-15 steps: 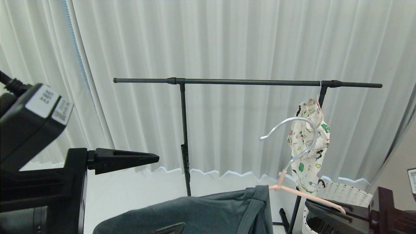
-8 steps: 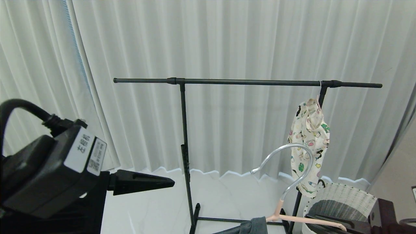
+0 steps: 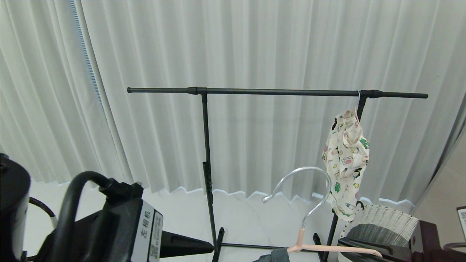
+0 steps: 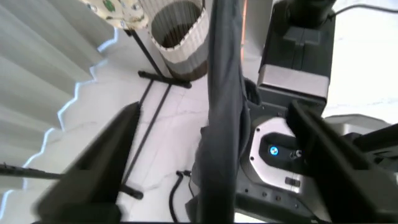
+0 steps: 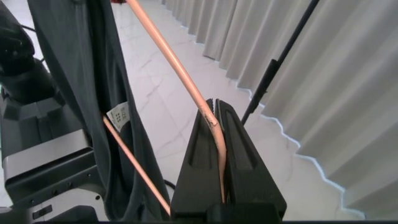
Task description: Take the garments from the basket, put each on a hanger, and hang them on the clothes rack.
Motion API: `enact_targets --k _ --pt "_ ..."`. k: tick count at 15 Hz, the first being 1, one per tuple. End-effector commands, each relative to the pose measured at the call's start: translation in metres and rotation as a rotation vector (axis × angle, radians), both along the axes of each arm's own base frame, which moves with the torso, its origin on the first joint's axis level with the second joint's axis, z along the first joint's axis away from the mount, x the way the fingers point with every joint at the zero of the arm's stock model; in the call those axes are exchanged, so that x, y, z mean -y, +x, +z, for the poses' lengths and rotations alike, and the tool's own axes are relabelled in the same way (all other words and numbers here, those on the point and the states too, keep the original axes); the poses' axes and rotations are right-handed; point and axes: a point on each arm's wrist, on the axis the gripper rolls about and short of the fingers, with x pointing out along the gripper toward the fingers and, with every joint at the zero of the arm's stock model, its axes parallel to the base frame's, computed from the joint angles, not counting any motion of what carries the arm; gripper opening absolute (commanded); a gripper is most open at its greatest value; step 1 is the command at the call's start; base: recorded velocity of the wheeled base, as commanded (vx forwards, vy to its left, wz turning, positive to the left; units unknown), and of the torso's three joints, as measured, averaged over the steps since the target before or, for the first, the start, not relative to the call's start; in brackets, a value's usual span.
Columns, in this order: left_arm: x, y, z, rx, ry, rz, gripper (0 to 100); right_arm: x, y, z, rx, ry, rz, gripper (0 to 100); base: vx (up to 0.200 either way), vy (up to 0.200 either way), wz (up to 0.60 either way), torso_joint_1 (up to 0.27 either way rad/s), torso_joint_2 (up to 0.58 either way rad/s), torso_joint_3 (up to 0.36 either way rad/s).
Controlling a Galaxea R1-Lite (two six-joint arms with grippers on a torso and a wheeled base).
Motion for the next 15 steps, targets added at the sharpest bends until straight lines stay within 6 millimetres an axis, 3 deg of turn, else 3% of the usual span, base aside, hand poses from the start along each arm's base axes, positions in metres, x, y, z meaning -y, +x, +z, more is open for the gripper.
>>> enact_targets --k 1,9,10,15 --pt "0.006 0.004 -0.006 -0.018 0.028 0.000 0 -0.002 0.000 0.001 0.003 0.000 0.008 0 0.000 0.000 0.00 0.000 0.00 0.000" --pt "0.003 0.004 -0.014 0.001 0.078 0.068 0 -0.003 0.000 0.004 0.010 0.008 -0.002 0 0.000 0.000 0.00 0.000 0.00 0.000" --pt "0.003 0.005 -0.015 0.018 0.091 0.102 0 -0.003 0.000 0.004 0.015 0.002 -0.009 100 0.000 0.000 0.00 0.000 0.00 0.000" --pt "-0.001 0.013 -0.017 0.053 0.125 0.213 0 -0.003 0.002 0.000 0.023 -0.081 -0.053 100 0.000 0.000 0.00 0.000 0.00 0.000"
